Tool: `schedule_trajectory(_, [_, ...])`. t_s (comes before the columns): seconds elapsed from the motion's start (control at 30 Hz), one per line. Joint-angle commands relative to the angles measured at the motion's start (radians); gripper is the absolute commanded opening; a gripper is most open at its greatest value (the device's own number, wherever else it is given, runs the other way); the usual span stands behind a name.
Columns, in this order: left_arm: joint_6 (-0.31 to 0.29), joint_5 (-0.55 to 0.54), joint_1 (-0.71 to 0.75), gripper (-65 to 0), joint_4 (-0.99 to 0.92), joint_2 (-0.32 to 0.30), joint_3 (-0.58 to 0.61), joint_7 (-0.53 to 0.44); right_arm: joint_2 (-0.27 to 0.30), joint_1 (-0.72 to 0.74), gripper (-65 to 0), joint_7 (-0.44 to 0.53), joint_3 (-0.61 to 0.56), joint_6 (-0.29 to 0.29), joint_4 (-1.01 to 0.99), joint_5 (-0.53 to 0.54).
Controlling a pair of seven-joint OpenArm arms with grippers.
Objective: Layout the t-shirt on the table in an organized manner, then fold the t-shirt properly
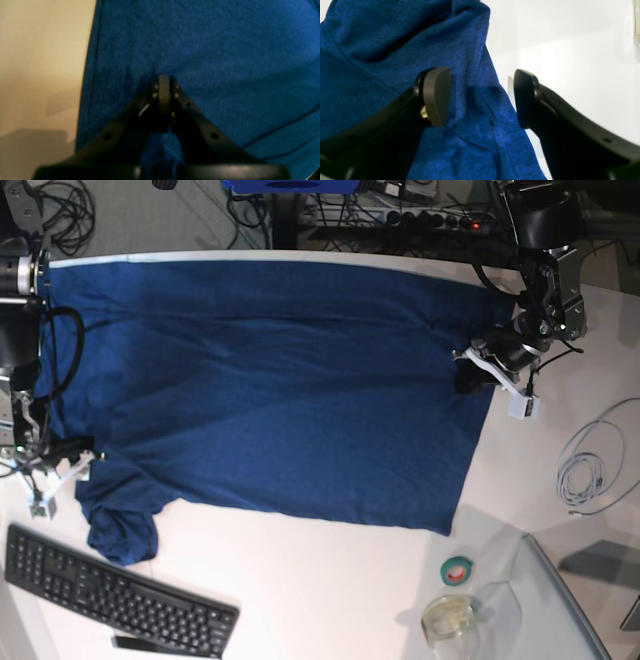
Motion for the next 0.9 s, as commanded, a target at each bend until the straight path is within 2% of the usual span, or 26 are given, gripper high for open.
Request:
schedule_trajectory(0.0, [0.009,0.016,-0.005,-65.0,0.010,-0.013,-0.002,0.011,0.018,0.026,-28.7,0.019,0.007,-0.007,0.013,0.003])
schedule_trajectory(0.17, [0.009,0.016,-0.010,-65.0,0.010,-0.013,-0.002,0.011,0.018,0.031,-28.8,0.023,0.007,-0.007,-0.048,0.003])
schedule_trajectory(0.57, [0.009,0.020,0.001,-65.0,0.006,-0.013,-0.002,0.011,0.019,0.033,-29.0,0.025,0.007,-0.007,-0.056,0.005])
schedule_trajectory(0.73, [0.009,0.016,0.001,-65.0,0.004,-0.026,-0.002,0.011,0.030,0.030,-29.0,0.025,0.115,-0.007,-0.056,0.003])
schedule_trajectory(0.87, [0.009,0.016,0.001,-65.0,0.004,-0.026,-0.002,0.011,0.032,0.023,-29.0,0.025,0.116,-0.001,-0.056,0.003])
